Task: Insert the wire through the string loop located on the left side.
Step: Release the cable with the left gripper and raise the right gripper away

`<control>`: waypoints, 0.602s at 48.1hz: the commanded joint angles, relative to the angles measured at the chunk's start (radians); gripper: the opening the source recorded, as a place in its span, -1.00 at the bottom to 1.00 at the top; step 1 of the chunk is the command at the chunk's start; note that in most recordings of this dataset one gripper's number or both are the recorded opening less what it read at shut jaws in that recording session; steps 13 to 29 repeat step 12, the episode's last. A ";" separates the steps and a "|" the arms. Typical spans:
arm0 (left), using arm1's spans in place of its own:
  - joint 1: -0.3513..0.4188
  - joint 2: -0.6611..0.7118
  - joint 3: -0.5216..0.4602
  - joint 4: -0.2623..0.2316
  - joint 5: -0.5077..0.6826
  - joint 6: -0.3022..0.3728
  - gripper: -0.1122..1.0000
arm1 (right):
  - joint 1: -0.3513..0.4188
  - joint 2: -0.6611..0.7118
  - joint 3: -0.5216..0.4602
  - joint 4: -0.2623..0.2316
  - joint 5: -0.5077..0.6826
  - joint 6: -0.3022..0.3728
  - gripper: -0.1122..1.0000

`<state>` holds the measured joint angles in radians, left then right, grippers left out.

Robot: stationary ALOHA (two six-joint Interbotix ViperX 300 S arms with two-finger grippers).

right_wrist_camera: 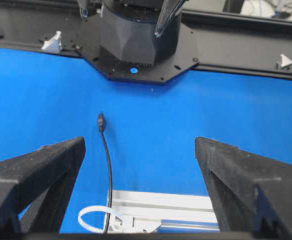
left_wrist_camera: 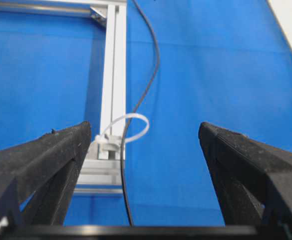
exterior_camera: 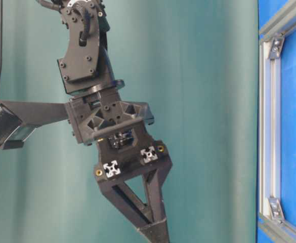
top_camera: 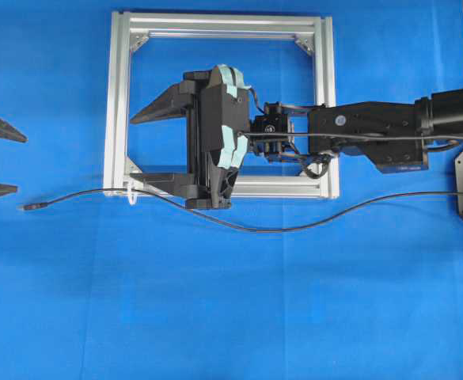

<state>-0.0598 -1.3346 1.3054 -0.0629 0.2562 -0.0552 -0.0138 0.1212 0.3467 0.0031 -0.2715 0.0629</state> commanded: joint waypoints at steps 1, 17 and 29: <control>0.003 0.012 -0.012 0.003 -0.009 0.002 0.73 | -0.003 -0.035 -0.018 0.003 -0.003 0.002 0.88; 0.005 0.014 -0.012 0.003 -0.008 0.002 0.73 | -0.003 -0.035 -0.018 0.003 0.000 0.002 0.88; 0.005 0.014 -0.012 0.003 -0.008 0.002 0.73 | -0.003 -0.035 -0.018 0.003 0.000 0.002 0.88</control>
